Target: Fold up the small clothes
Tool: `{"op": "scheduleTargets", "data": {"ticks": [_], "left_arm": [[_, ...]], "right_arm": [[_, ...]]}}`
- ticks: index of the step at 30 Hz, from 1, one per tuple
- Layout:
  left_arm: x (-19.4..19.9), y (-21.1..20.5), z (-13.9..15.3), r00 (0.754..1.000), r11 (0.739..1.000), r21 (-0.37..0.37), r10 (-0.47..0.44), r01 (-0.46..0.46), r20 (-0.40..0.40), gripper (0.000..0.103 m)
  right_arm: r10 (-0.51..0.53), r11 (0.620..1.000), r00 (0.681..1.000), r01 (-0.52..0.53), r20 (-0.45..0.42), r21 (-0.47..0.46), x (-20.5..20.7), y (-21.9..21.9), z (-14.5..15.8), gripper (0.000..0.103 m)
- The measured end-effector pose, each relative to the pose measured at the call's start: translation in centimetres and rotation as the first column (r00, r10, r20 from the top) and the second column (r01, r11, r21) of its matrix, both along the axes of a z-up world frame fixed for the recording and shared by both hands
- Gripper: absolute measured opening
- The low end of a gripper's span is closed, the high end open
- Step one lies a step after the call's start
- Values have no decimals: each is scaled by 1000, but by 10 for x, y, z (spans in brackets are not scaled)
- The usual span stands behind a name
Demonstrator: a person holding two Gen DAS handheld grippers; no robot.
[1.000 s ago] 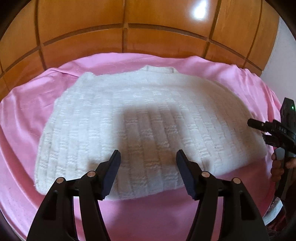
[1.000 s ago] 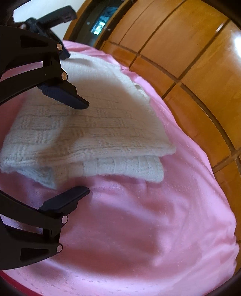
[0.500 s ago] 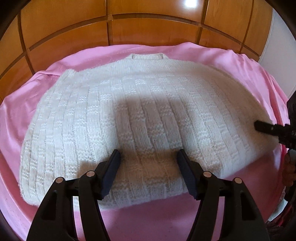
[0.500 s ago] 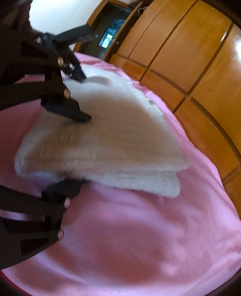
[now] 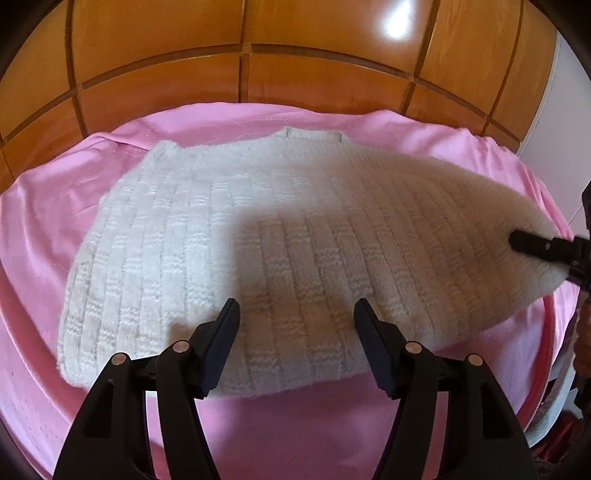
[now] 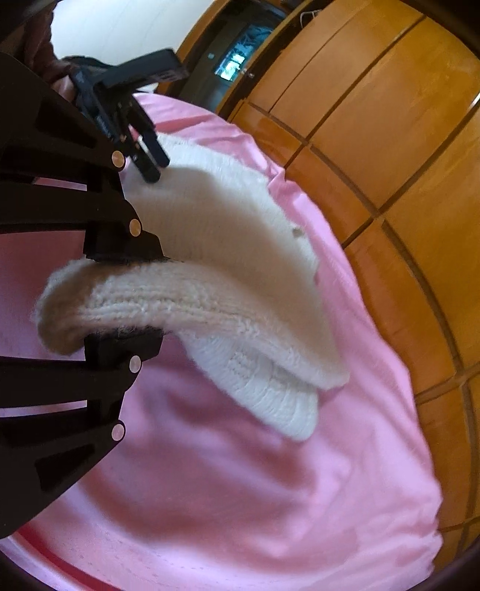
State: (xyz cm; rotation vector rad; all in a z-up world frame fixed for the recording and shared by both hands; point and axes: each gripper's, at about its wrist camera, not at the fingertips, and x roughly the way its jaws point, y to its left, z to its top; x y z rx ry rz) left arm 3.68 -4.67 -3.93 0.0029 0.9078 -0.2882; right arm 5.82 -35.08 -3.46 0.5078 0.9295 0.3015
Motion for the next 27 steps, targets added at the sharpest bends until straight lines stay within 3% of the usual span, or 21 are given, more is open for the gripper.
{"op": "scheduleTargets", "data": {"ticks": [5,13,18,22,24,25,27], "left_arm": [[0,30,4,1000,997,-72,22,-24,-17,61],[-8,115,14,989,973,-175,148,-151,-30,56],[-13,168,12,965,936,-237,256,-260,-47,55],[-14,195,10,950,904,-292,306,-312,-66,55],[-14,209,8,945,882,-341,318,-327,-83,55],[-15,213,7,941,871,-358,326,-336,-89,55],[-17,218,7,941,856,-394,322,-335,-102,55]], "right_arm": [[59,998,996,-58,64,-19,13,35,40,23],[271,960,956,-259,116,-103,63,149,86,22],[400,912,913,-389,81,-127,86,231,81,22],[514,852,857,-507,26,-132,90,292,54,22],[554,826,832,-548,15,-130,88,307,41,28],[555,829,831,-550,26,-100,87,308,41,38],[538,843,839,-538,87,-19,83,294,47,44]]}}
